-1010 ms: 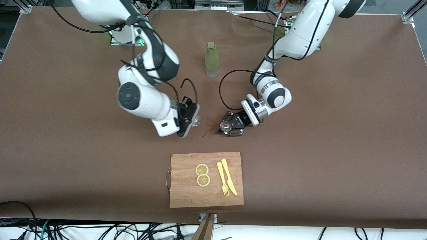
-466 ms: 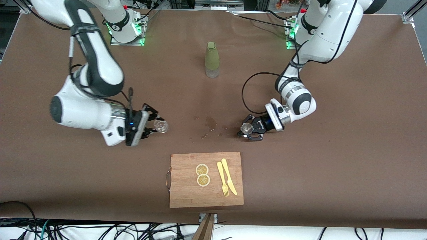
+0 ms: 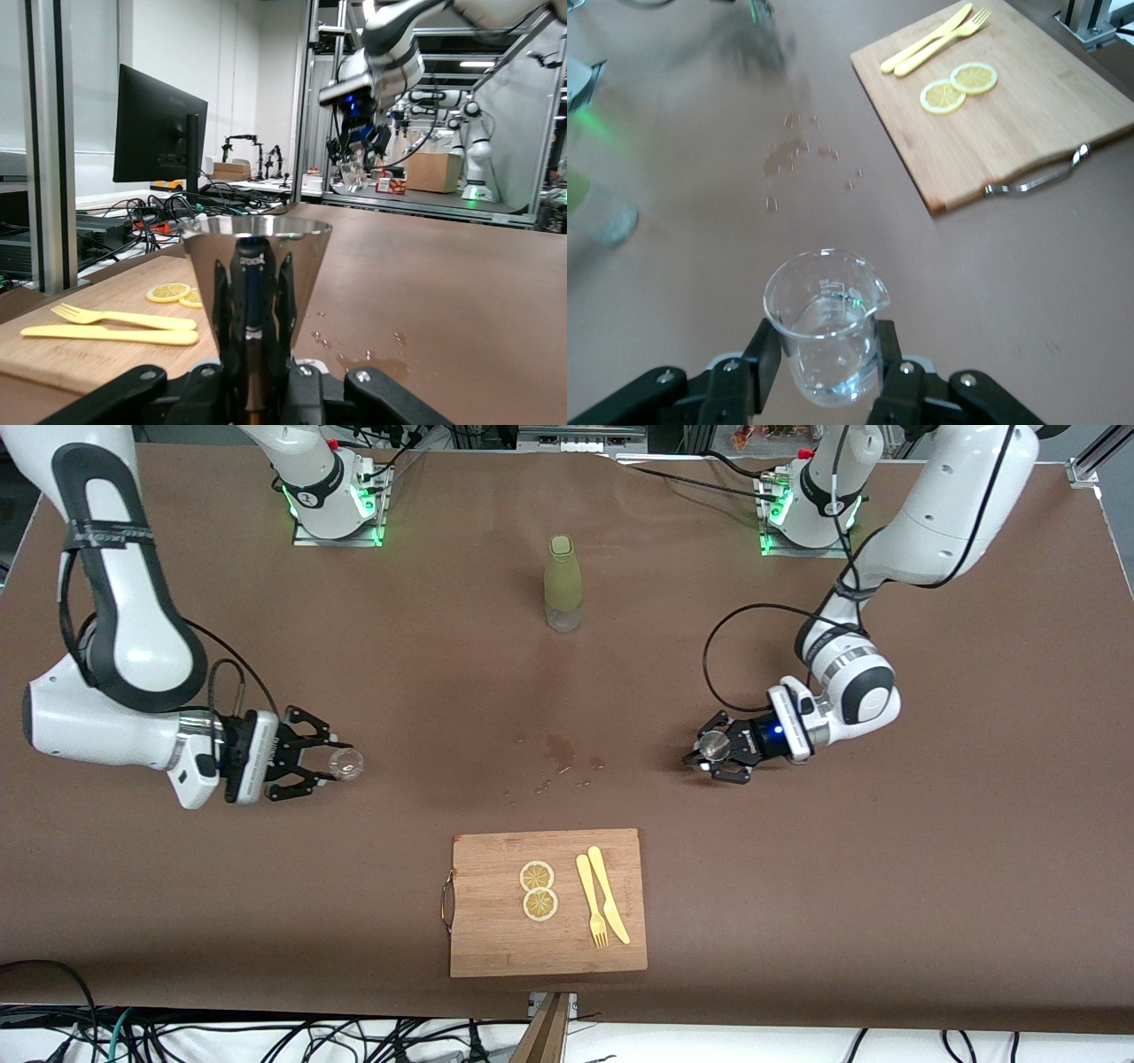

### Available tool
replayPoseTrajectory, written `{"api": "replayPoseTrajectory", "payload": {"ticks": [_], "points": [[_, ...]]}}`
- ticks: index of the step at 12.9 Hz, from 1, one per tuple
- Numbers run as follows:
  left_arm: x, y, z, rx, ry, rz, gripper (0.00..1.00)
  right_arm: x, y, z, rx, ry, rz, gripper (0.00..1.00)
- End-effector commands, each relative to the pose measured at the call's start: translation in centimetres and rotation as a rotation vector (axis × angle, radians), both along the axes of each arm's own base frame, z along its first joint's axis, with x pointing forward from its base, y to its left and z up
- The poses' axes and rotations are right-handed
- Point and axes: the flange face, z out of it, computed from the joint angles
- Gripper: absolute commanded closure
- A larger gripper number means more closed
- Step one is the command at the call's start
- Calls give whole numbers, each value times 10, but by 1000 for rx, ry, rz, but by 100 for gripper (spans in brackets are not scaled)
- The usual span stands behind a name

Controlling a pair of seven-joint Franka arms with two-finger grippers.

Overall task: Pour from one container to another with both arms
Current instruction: 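Move the beaker and the jigger apart back toward their spots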

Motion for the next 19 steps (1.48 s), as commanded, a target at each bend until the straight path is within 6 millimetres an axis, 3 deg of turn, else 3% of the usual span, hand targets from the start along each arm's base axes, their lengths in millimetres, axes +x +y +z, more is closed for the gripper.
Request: {"api": "replayPoseTrajectory", "payload": {"ticks": [1,2,4,6,10,13,18,19], "points": [[-10,46,11,-17,-9,-45,100,-19,-45,-14,44,-75,52,74],[-14,64,9,-24,-10,-63,100,-25,-66,-35,76,-70,81,74],[-20,104,8,-36,-8,-90,100,-31,-95,-53,114,-123,122,74],[-29,141,8,-37,2,-107,100,-40,-122,-97,144,-116,124,74],[-49,203,4,-39,5,-136,100,-48,-146,-137,152,-128,127,74],[-62,238,-2,-31,12,-158,100,-51,-166,-161,172,-151,109,74],[-70,281,-13,9,18,-174,100,-58,-177,-176,178,-144,105,73],[-70,290,-15,25,20,-183,100,-58,-178,-176,178,-142,100,67]]}}
